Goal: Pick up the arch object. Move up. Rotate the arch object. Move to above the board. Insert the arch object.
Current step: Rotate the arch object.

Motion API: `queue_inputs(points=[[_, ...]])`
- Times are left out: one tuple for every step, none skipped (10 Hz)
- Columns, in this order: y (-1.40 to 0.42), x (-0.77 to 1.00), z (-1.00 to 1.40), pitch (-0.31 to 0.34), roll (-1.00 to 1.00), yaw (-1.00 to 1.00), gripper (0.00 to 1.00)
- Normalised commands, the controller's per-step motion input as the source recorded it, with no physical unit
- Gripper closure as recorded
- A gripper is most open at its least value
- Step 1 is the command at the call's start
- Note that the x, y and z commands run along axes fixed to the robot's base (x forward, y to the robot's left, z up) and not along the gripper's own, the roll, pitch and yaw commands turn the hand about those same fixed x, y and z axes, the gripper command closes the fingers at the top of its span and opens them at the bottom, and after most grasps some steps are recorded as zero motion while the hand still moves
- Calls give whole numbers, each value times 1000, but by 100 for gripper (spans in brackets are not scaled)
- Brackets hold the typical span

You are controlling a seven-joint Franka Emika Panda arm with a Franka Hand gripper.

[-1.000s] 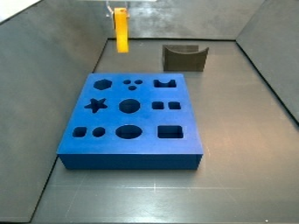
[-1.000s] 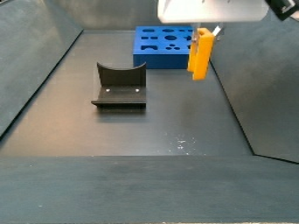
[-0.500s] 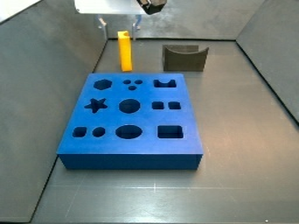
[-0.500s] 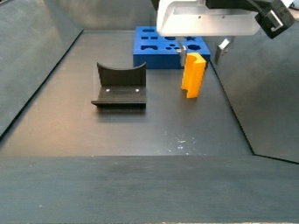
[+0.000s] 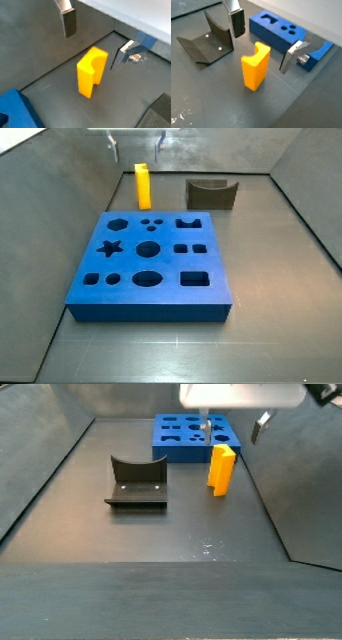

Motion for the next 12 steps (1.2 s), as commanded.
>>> queue_inputs(points=[[13, -14, 260, 39, 41, -9, 0], [0, 0, 0, 0, 0, -1000, 0], [0, 14, -70, -1, 0, -1000, 0], [4, 20, -55, -3, -2, -1000, 0], [7, 24, -40, -4, -2, -1000, 0], [9, 25, -38, -4, -2, -1000, 0], [10, 25, -36, -5, -2, -1000, 0], [11, 25, -35, -5, -3, -1000, 0], [12, 25, -35, -5, -3, -1000, 0], [12, 25, -34, -6, -3, -1000, 0], [12, 26, -34, -6, -3, -1000, 0], [13, 25, -34, -7, -3, -1000, 0]])
